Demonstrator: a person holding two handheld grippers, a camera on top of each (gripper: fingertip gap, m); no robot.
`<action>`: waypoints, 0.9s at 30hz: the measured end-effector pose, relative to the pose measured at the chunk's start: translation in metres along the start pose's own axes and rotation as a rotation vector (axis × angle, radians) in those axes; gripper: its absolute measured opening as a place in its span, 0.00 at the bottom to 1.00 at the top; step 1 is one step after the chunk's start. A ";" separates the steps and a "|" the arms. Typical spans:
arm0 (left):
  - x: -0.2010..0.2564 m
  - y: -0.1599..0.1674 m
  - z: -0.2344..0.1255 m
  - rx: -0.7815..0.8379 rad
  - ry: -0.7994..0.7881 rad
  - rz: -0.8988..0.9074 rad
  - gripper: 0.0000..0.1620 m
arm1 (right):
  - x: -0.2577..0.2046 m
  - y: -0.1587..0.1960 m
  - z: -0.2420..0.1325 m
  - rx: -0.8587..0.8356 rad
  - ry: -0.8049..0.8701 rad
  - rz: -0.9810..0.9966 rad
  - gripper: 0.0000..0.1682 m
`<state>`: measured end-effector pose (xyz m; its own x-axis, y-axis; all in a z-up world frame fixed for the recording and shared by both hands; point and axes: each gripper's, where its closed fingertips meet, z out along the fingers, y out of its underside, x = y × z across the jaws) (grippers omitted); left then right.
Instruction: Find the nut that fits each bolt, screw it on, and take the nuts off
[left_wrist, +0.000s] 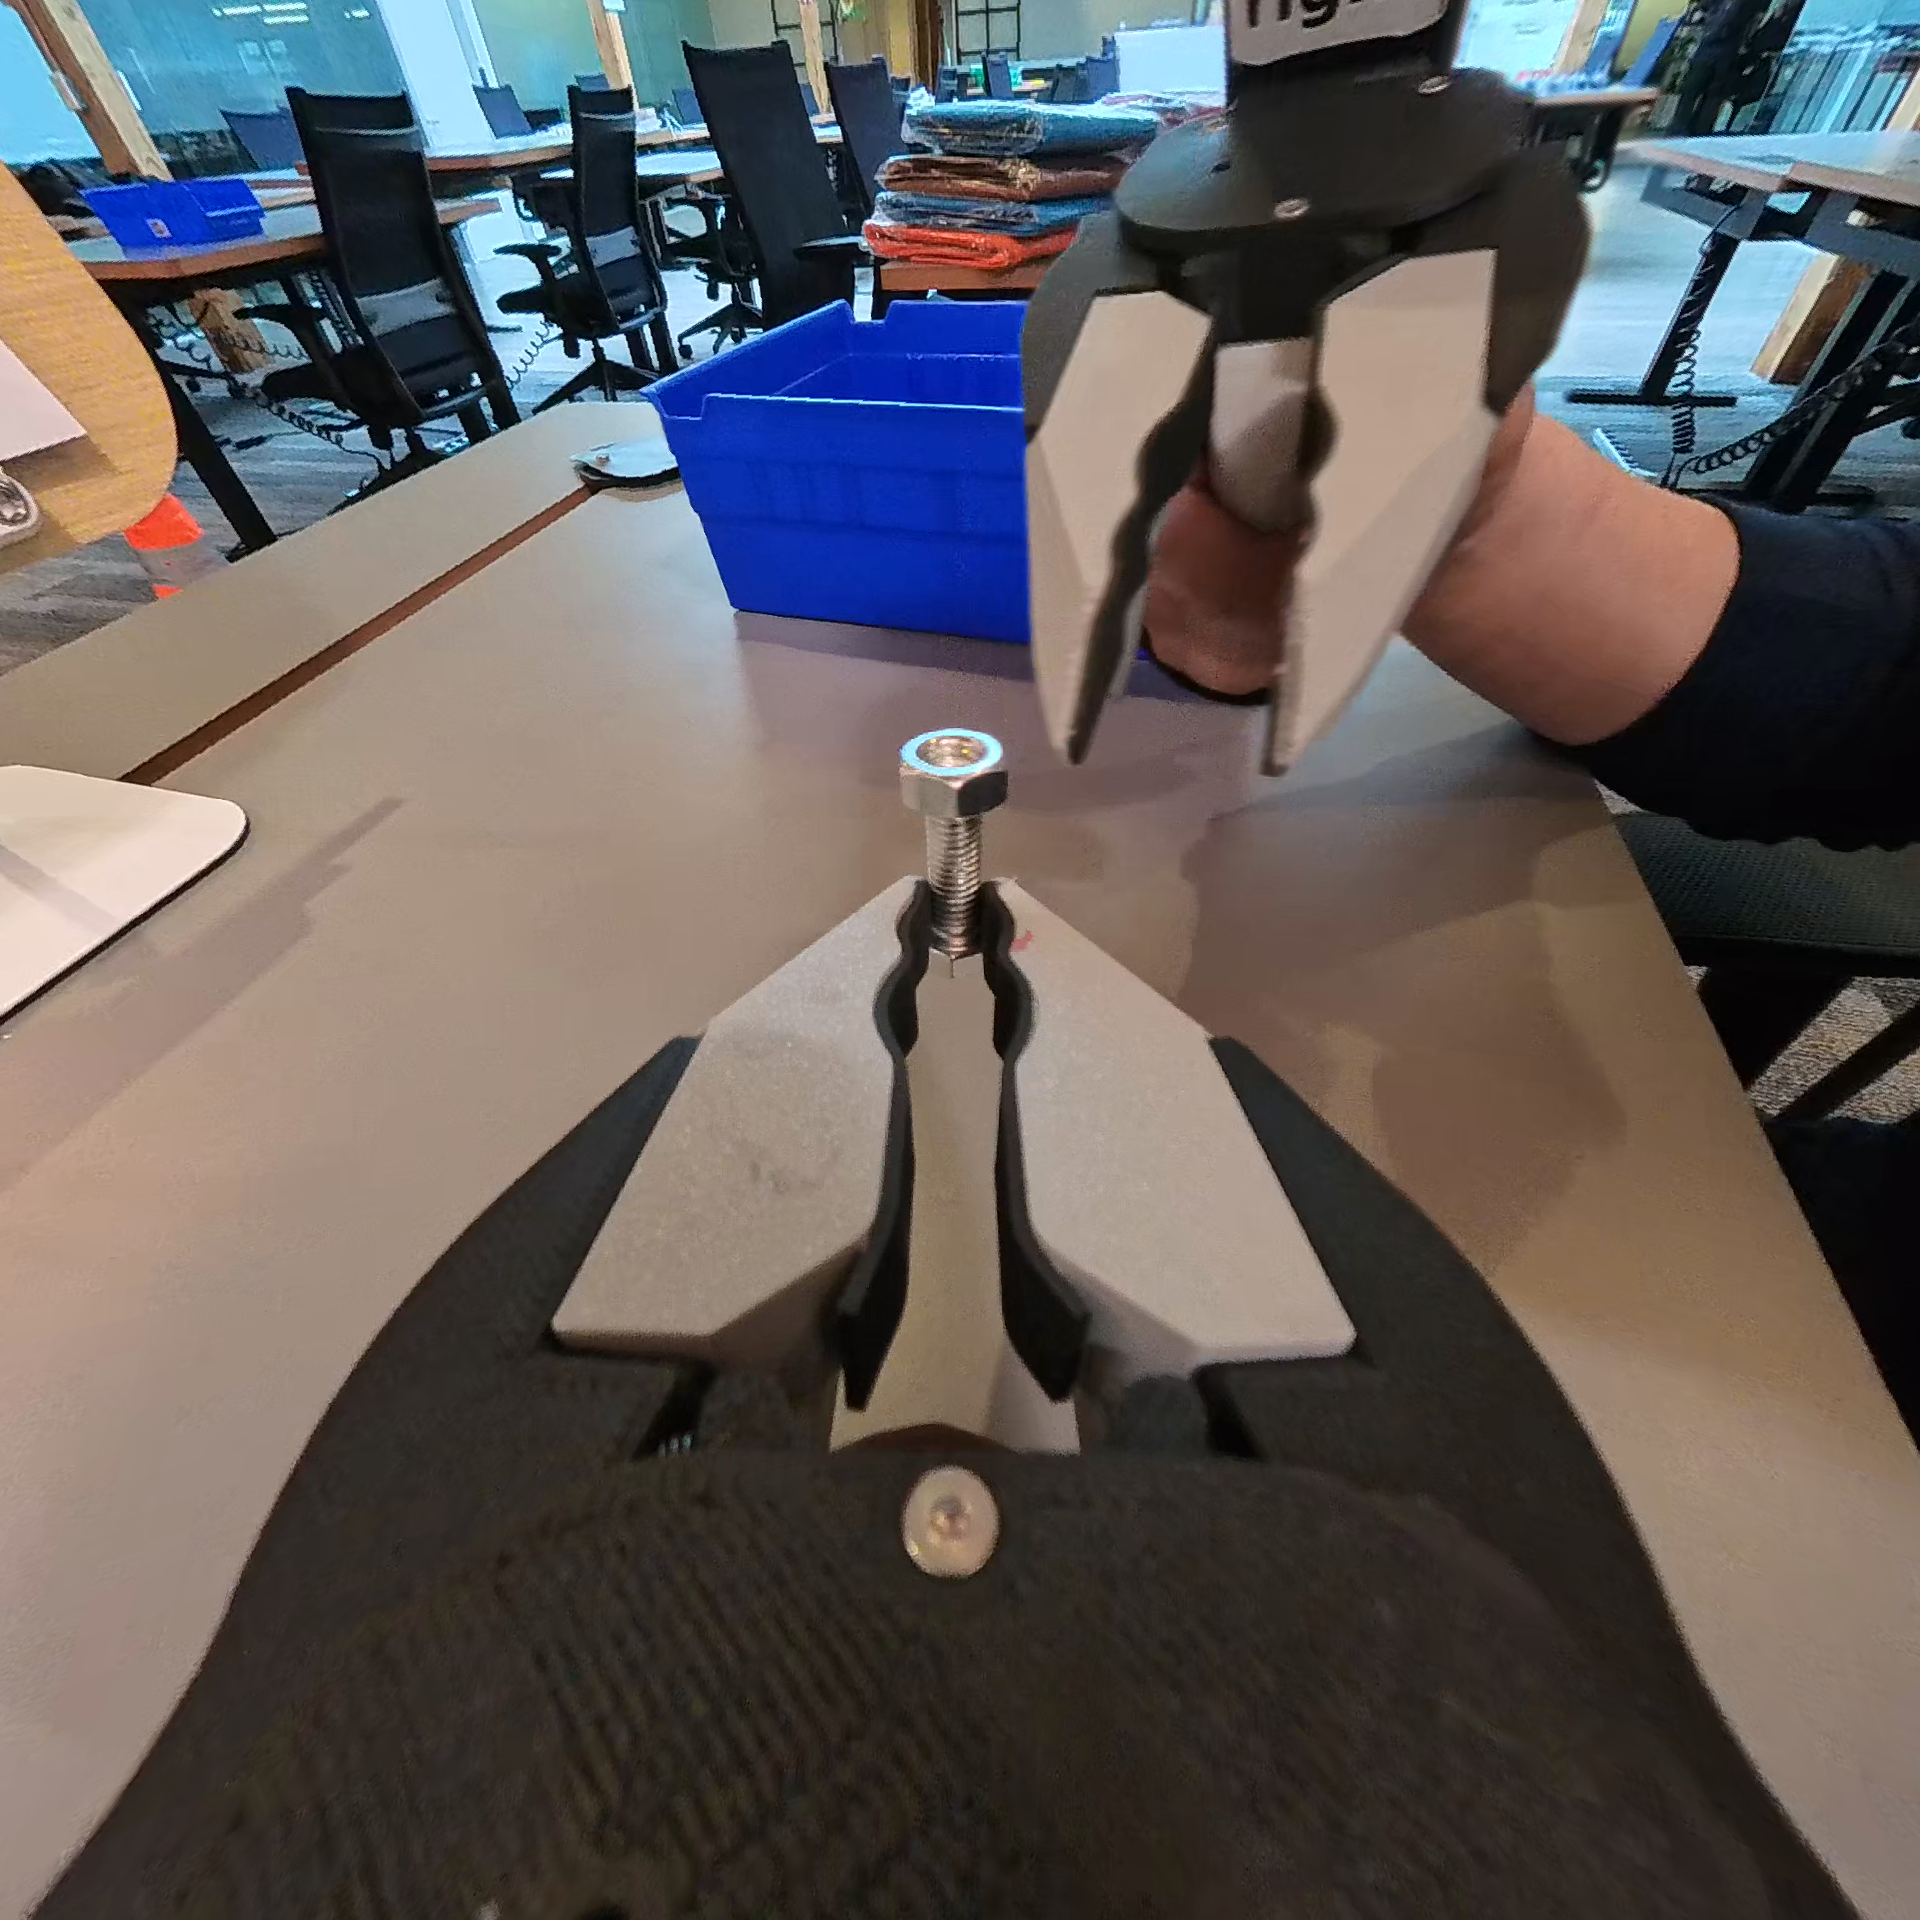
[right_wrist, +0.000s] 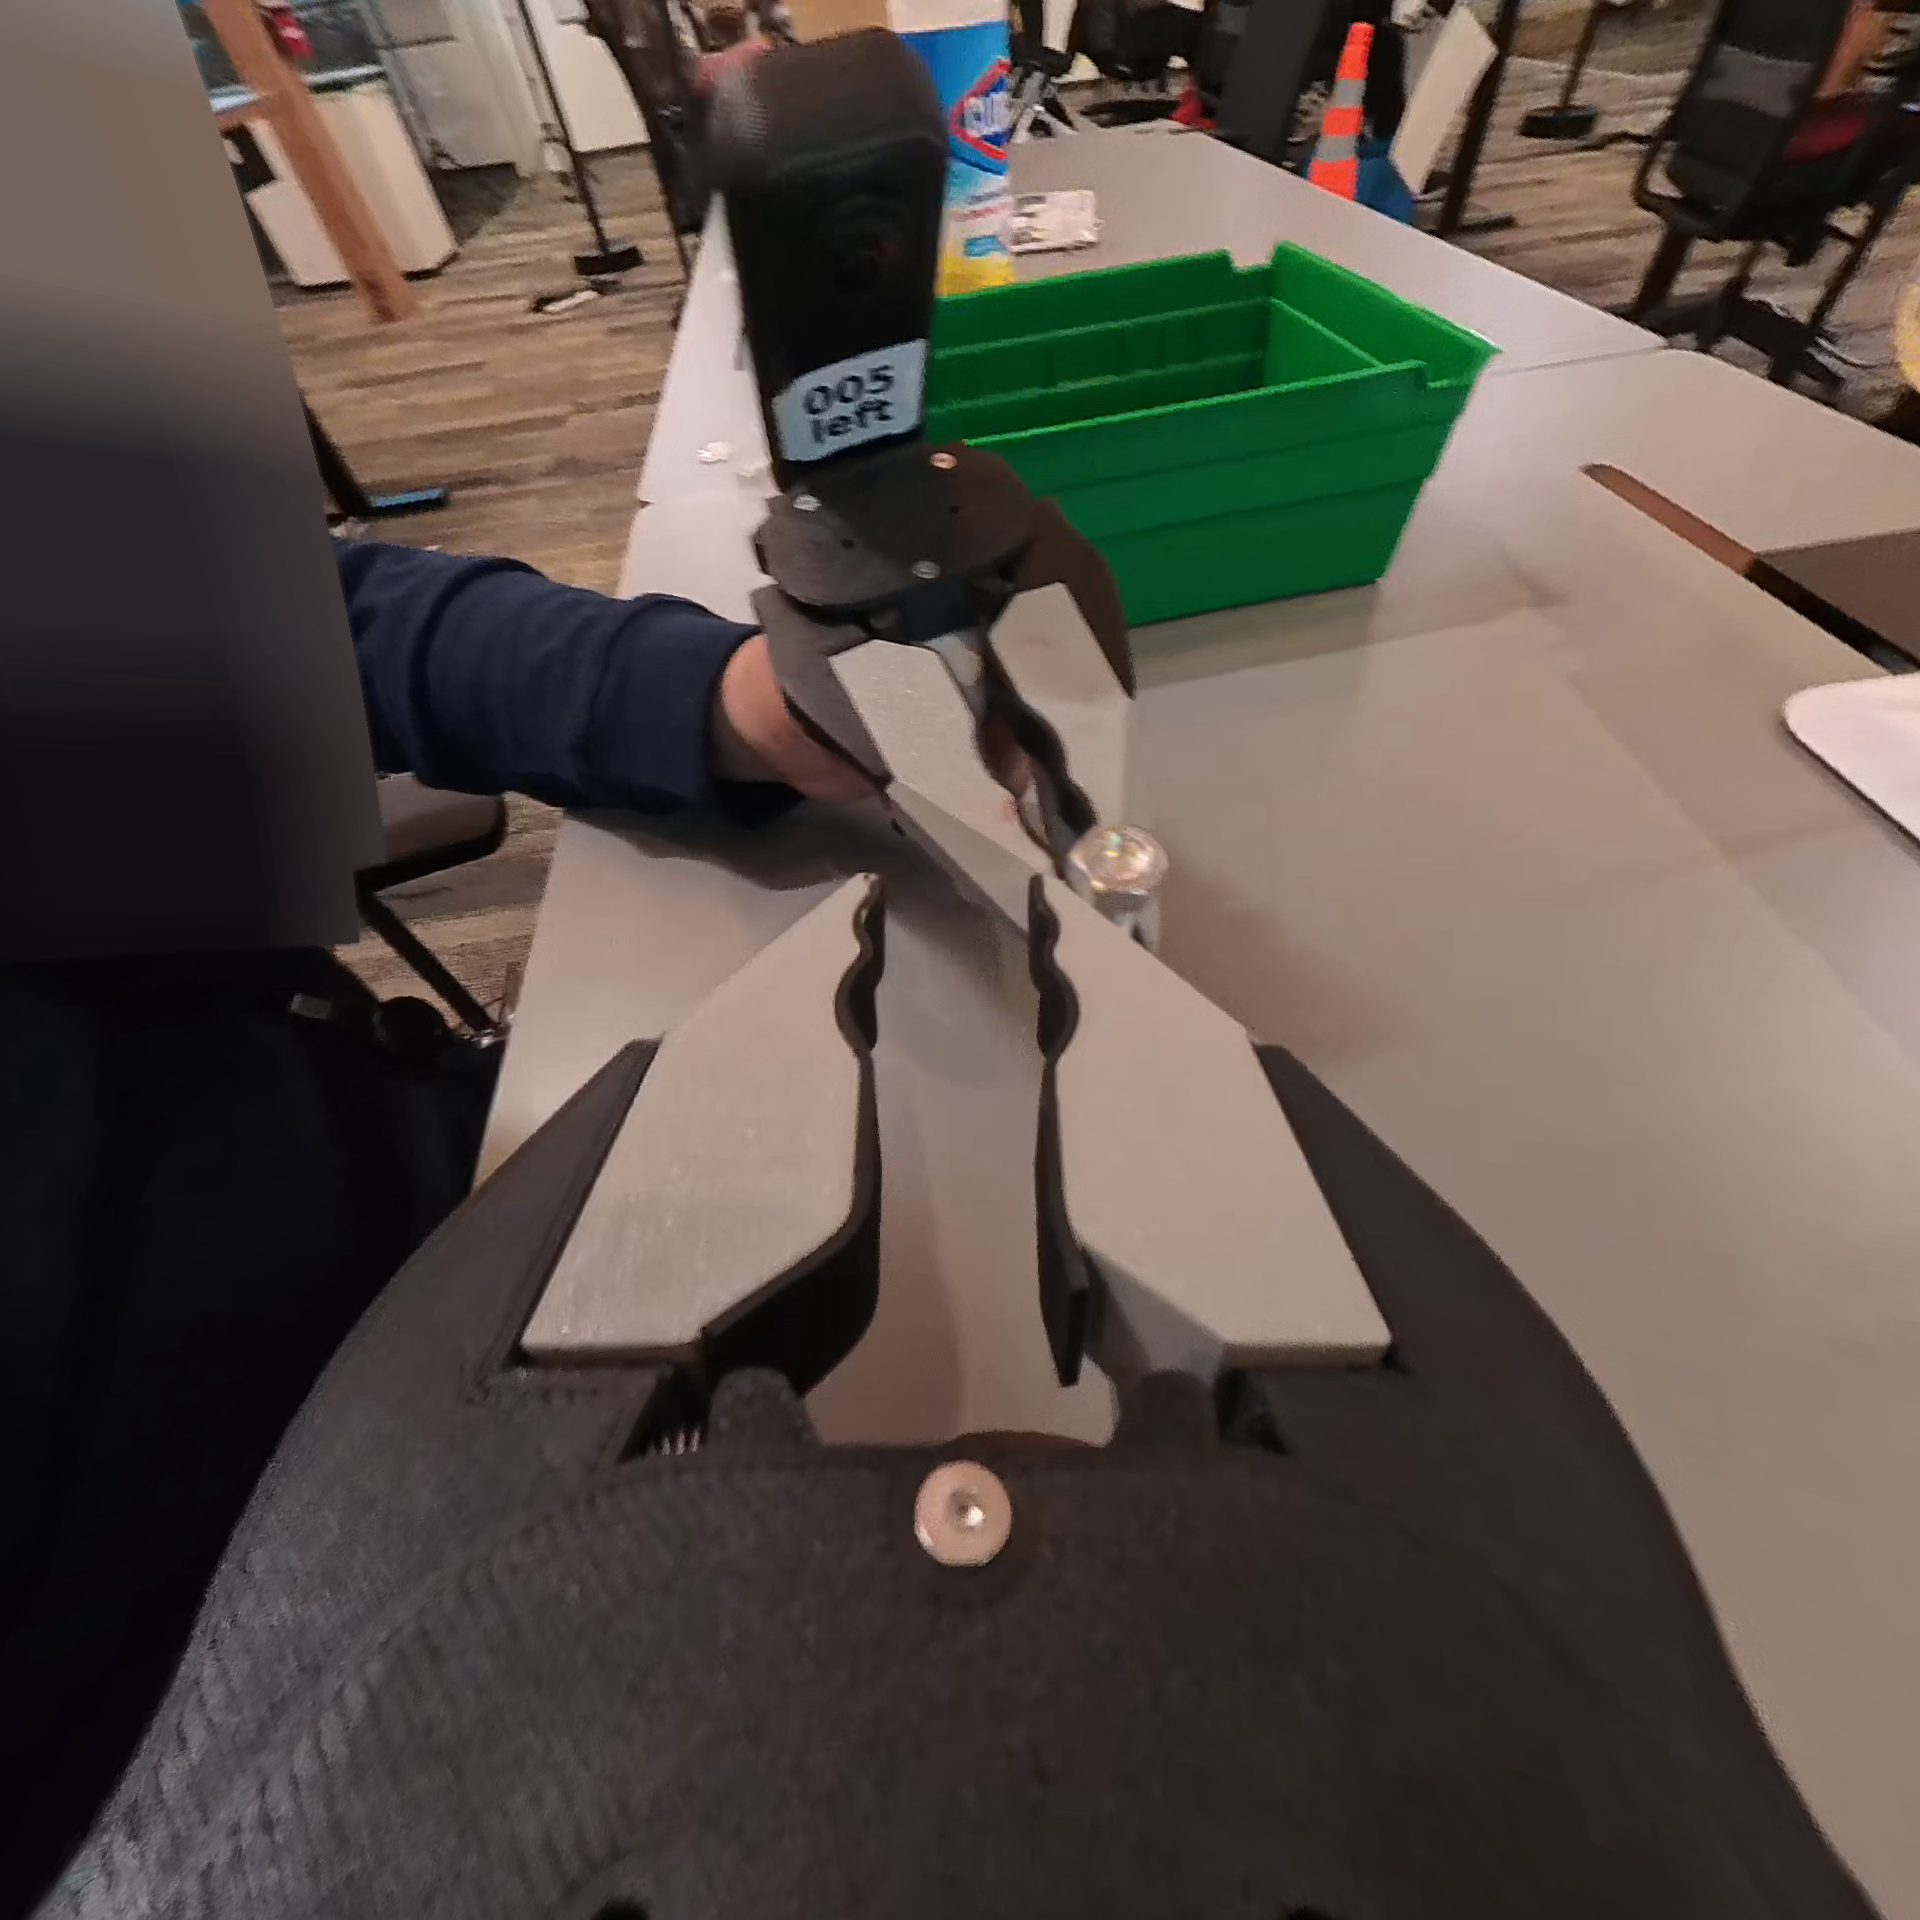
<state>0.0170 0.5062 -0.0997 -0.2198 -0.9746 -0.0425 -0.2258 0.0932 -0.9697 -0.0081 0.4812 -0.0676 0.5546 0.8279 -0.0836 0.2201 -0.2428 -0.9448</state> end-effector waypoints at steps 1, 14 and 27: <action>-0.001 0.000 0.000 -0.001 -0.003 -0.002 0.04 | -0.004 -0.001 0.000 0.005 -0.014 -0.009 0.14; -0.003 0.001 0.000 0.000 -0.010 -0.013 0.04 | -0.006 -0.003 0.007 0.024 -0.016 0.024 0.15; -0.002 0.001 0.000 -0.001 -0.008 -0.010 0.04 | 0.032 0.005 -0.004 -0.020 0.188 0.012 0.14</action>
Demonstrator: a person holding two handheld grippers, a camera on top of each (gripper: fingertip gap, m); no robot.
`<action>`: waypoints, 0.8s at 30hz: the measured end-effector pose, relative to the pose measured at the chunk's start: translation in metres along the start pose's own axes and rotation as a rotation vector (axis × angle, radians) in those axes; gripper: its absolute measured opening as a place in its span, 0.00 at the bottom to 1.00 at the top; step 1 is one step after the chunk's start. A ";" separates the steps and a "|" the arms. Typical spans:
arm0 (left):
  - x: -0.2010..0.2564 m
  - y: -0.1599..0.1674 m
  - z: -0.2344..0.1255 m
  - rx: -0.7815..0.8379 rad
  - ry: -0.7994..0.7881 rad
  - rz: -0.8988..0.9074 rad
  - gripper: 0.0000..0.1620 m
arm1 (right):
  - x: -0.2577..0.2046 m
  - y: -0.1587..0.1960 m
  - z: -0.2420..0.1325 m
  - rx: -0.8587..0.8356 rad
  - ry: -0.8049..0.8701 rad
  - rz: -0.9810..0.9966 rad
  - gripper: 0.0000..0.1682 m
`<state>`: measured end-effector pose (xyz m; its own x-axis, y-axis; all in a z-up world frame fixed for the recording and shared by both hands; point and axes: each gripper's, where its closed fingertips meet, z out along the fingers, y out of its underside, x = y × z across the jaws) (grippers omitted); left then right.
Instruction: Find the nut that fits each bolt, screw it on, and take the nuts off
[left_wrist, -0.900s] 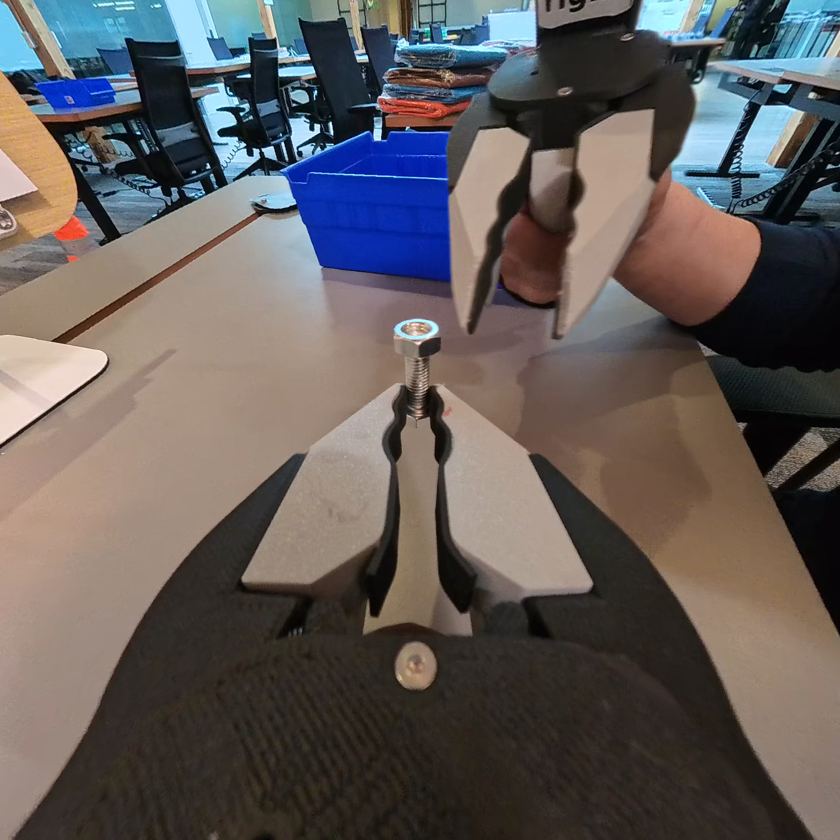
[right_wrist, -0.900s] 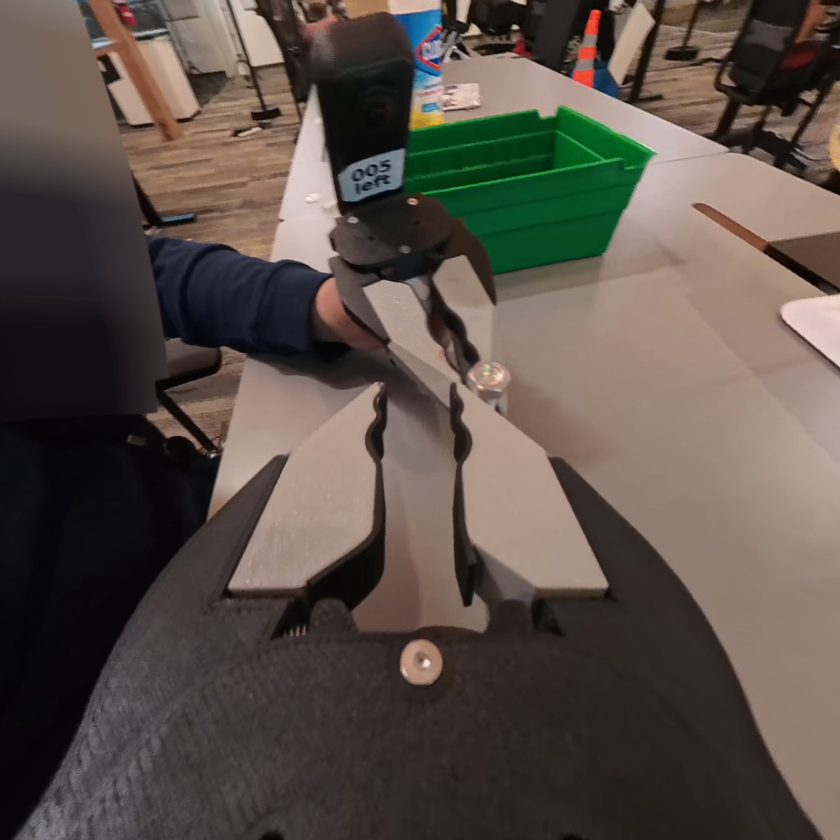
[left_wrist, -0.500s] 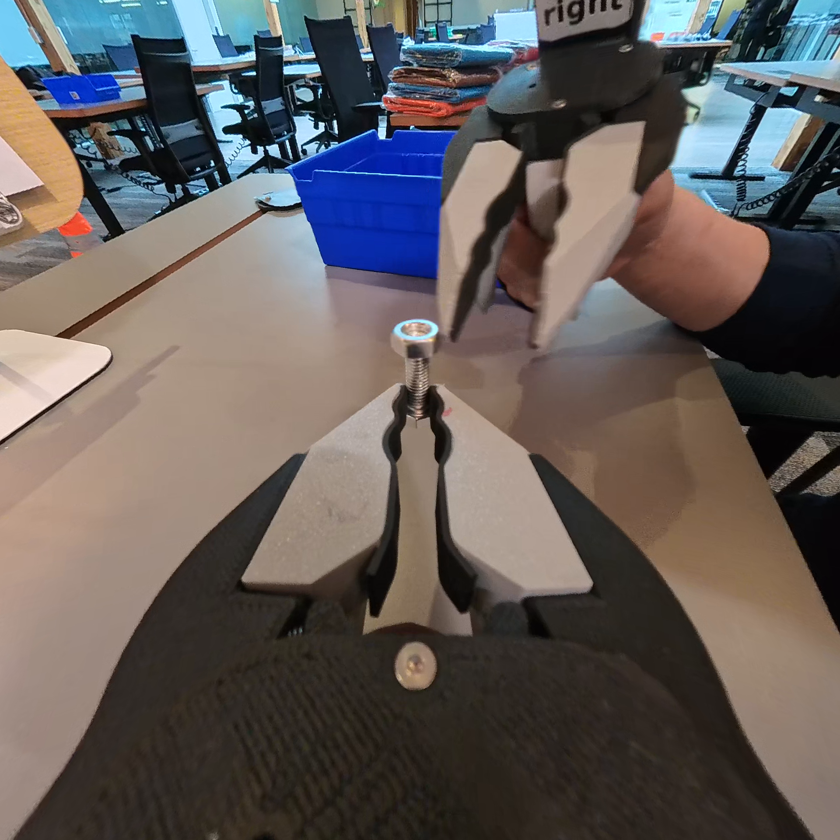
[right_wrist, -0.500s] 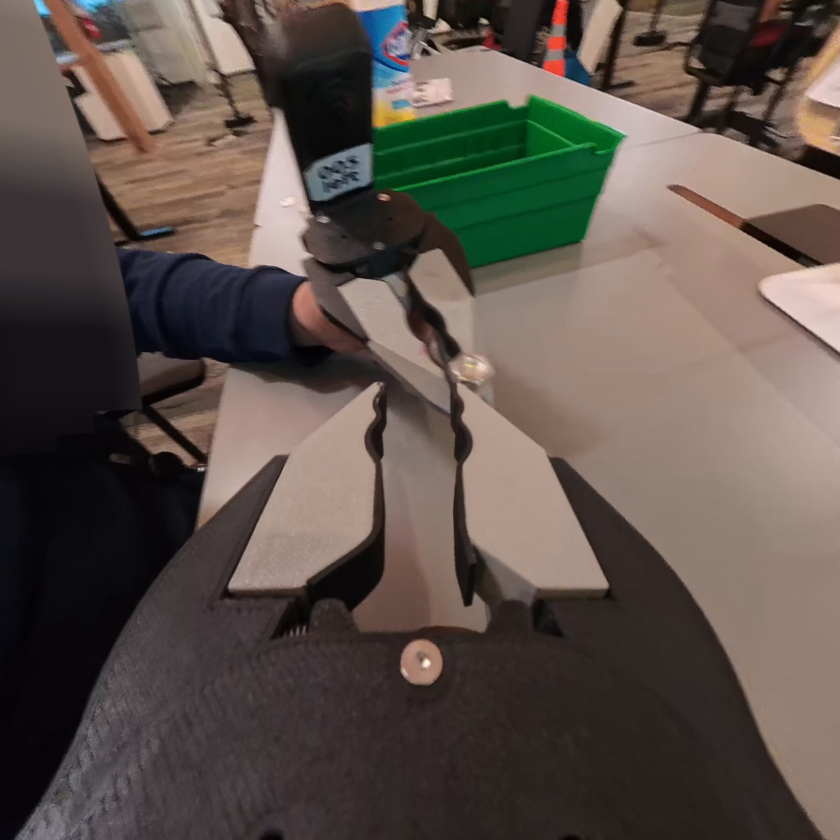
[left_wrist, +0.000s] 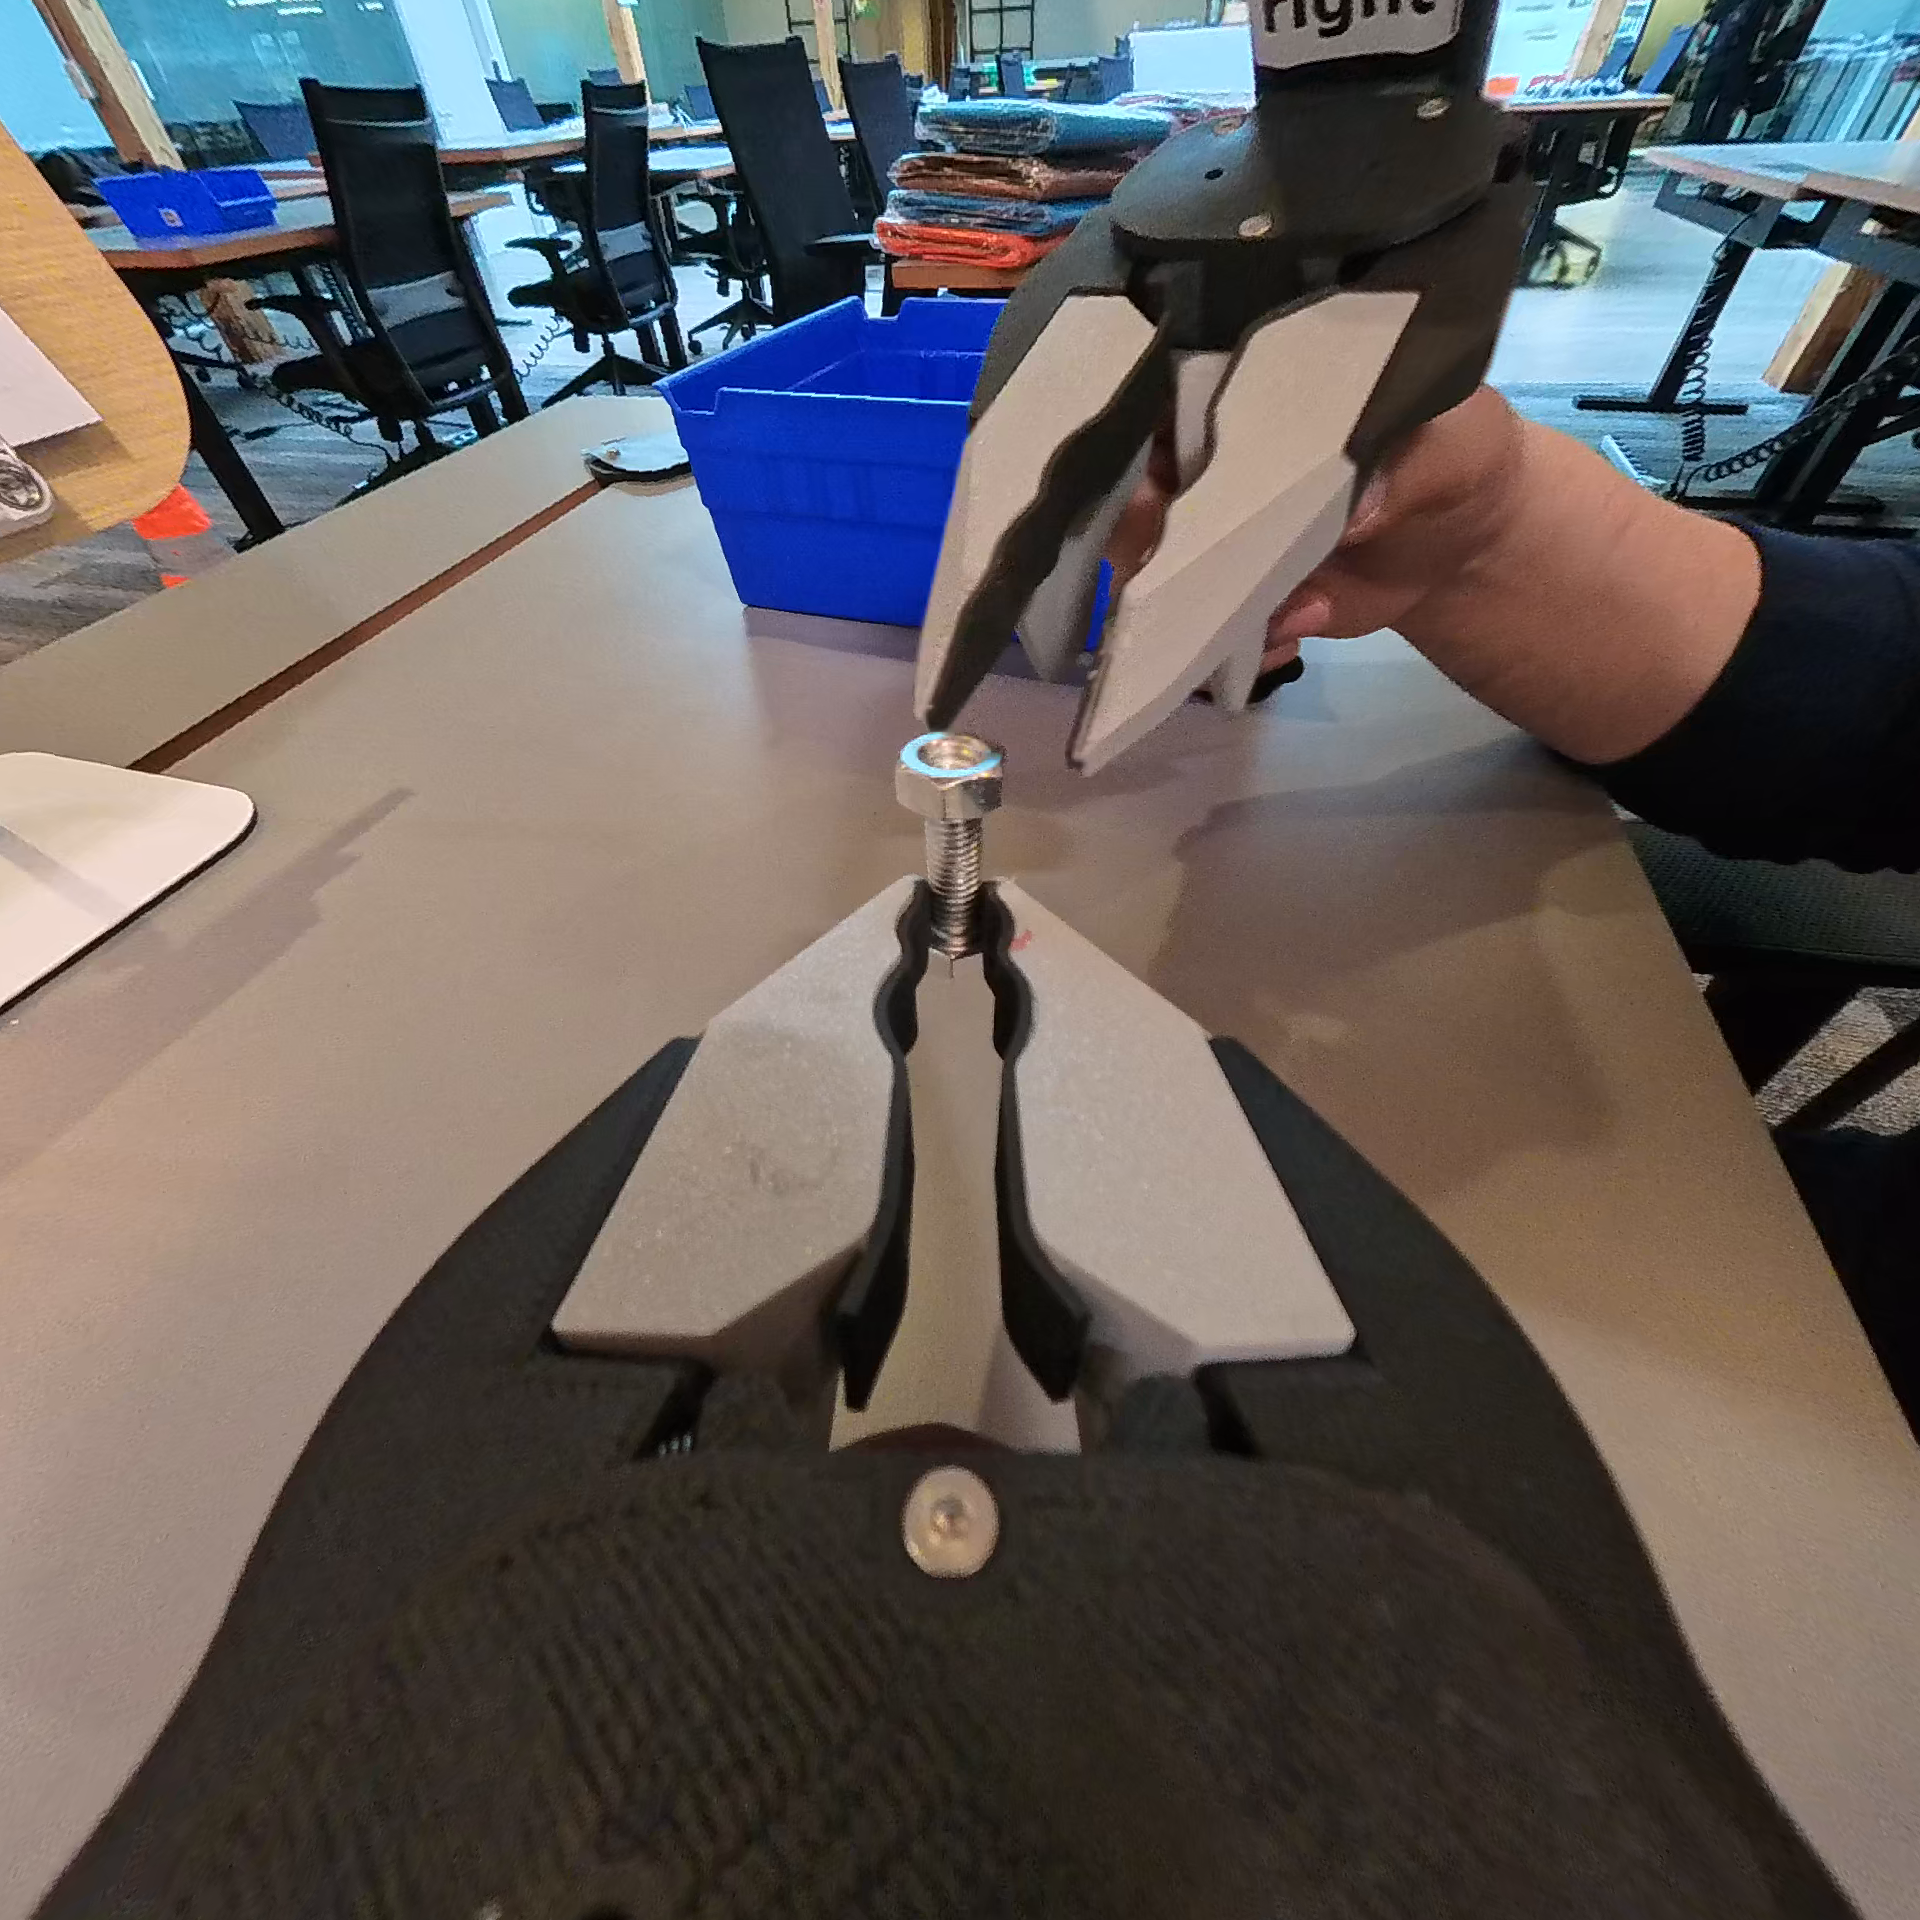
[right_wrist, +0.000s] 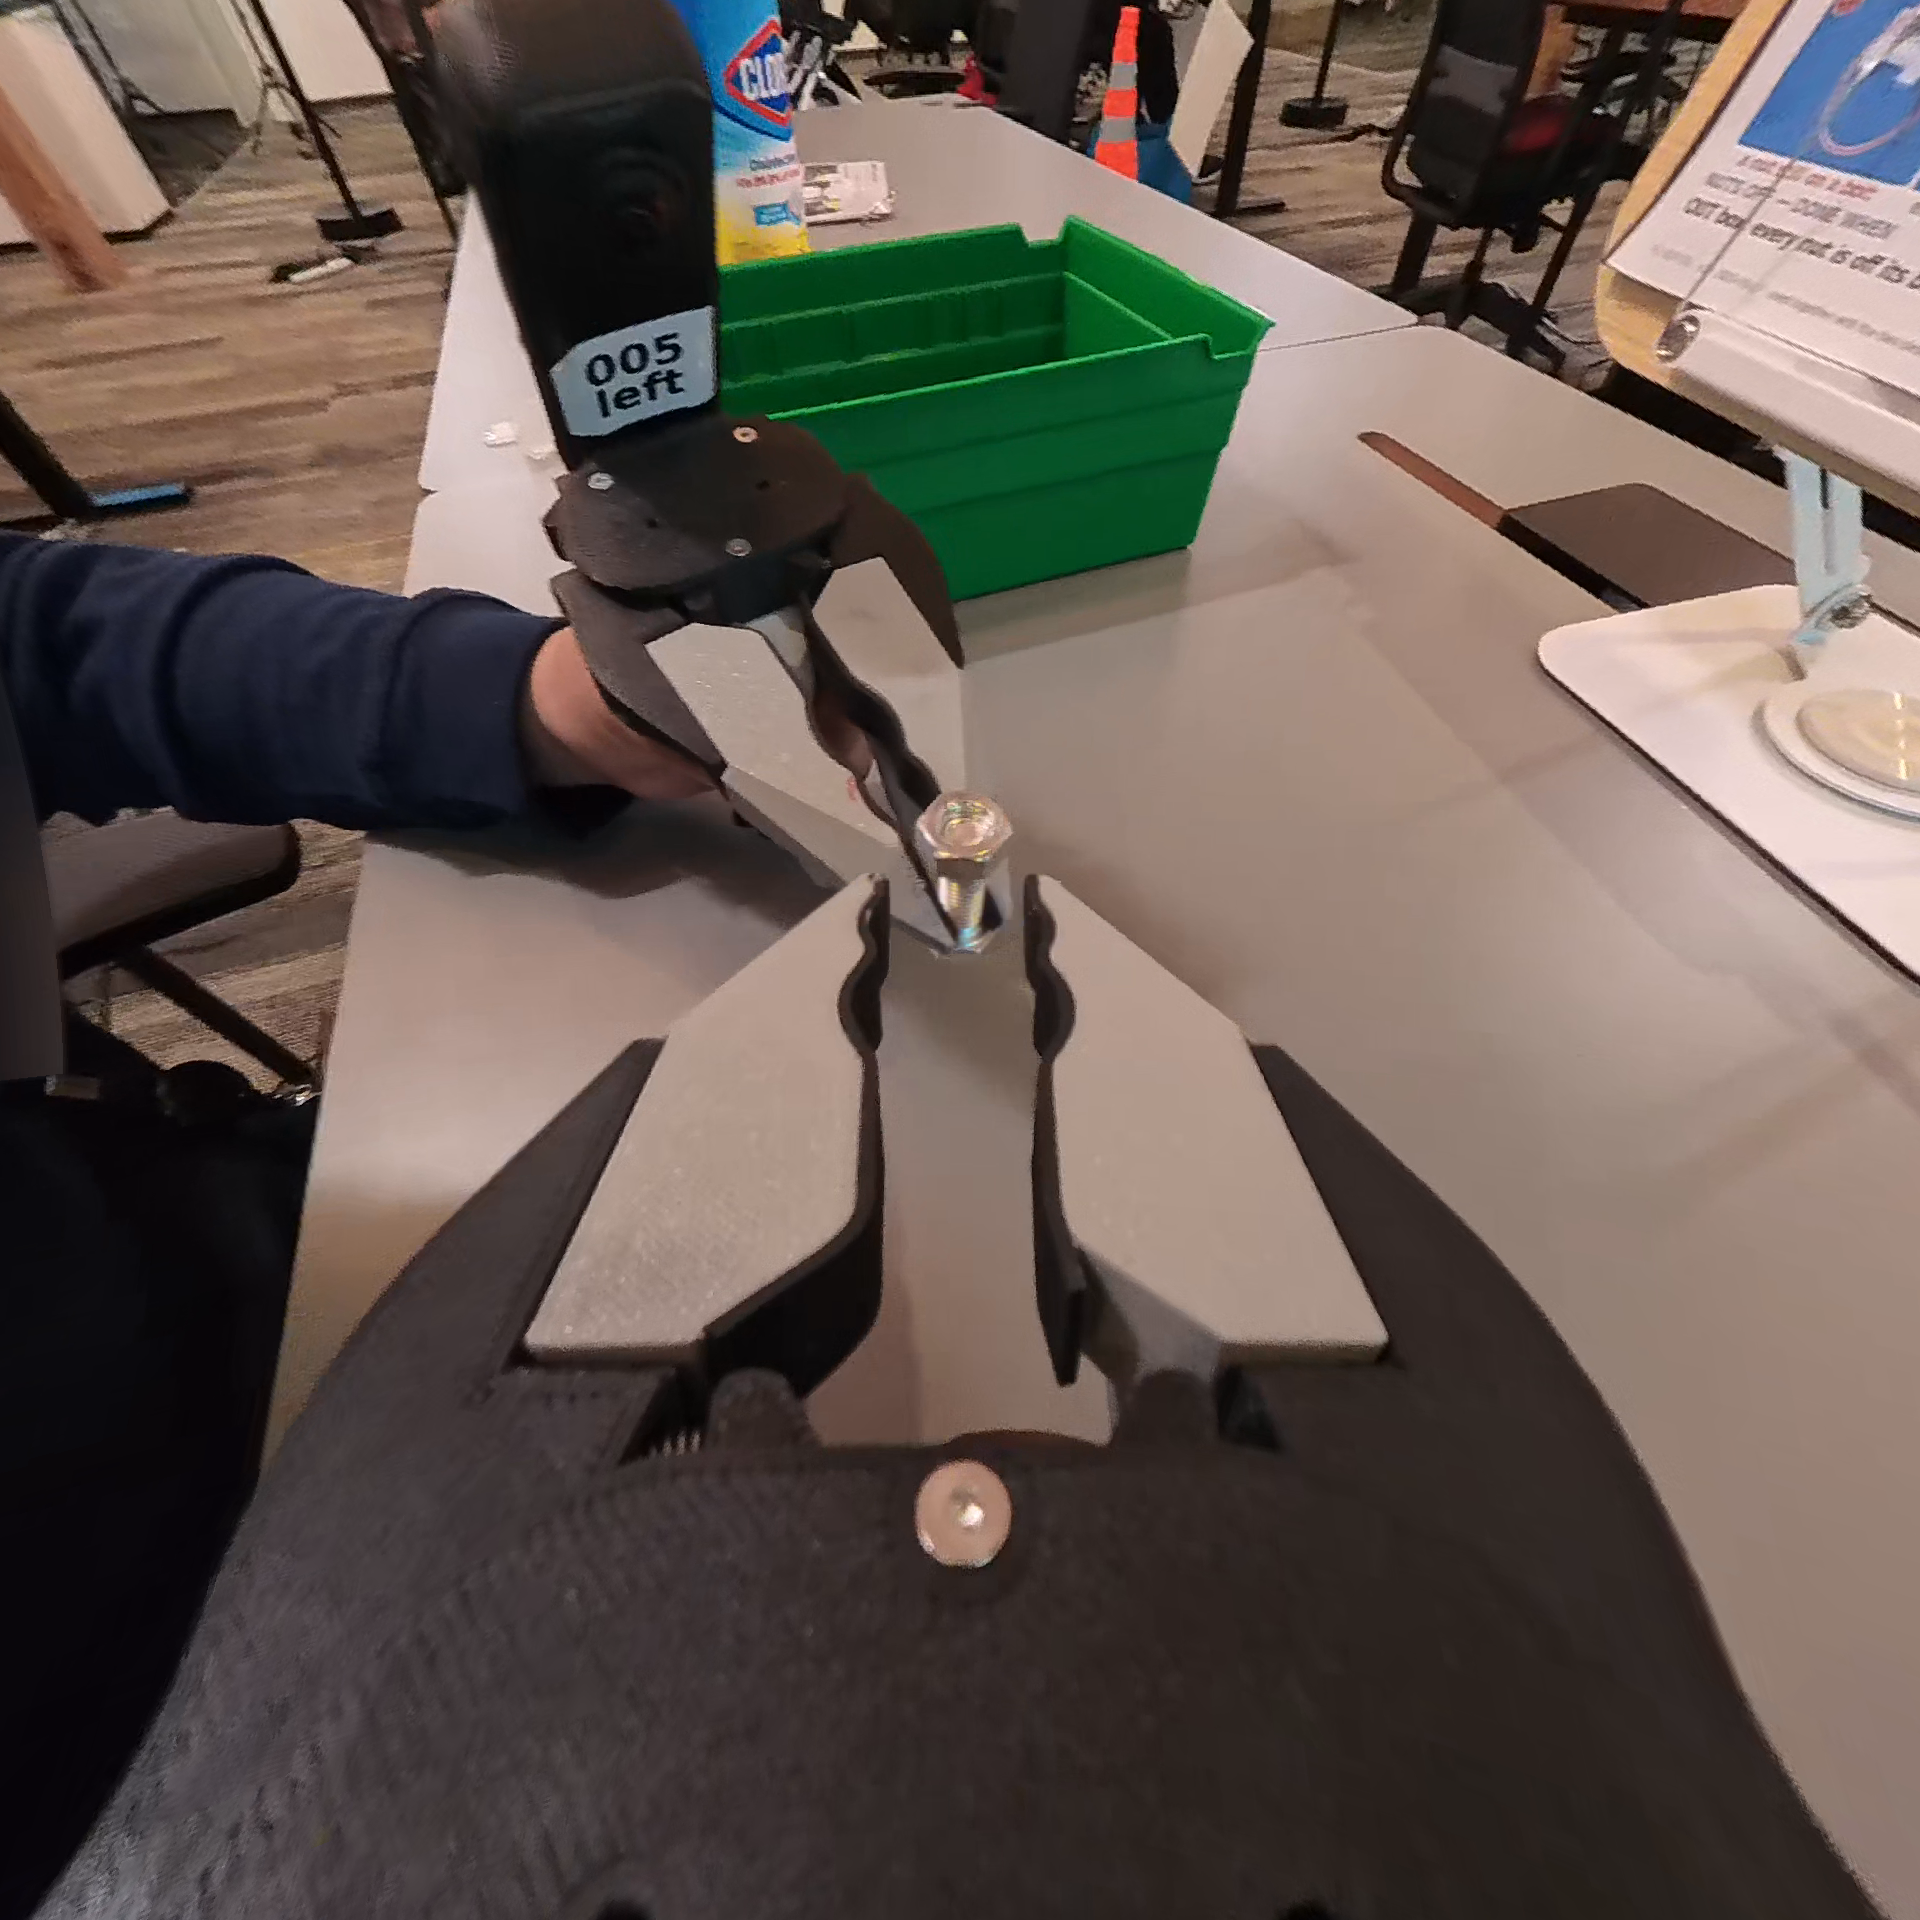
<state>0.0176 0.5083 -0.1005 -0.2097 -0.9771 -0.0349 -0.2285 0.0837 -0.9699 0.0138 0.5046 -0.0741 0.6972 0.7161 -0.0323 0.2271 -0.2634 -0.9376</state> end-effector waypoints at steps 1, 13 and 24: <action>0.000 0.000 0.000 0.001 0.001 -0.001 0.04 | 0.002 0.001 0.001 -0.005 0.010 0.001 0.14; 0.002 0.000 0.001 0.003 0.006 -0.002 0.04 | -0.017 -0.004 -0.006 0.049 -0.134 0.023 0.13; -0.003 0.000 0.000 0.001 -0.015 -0.013 0.04 | -0.039 -0.004 0.000 0.057 -0.227 0.011 0.14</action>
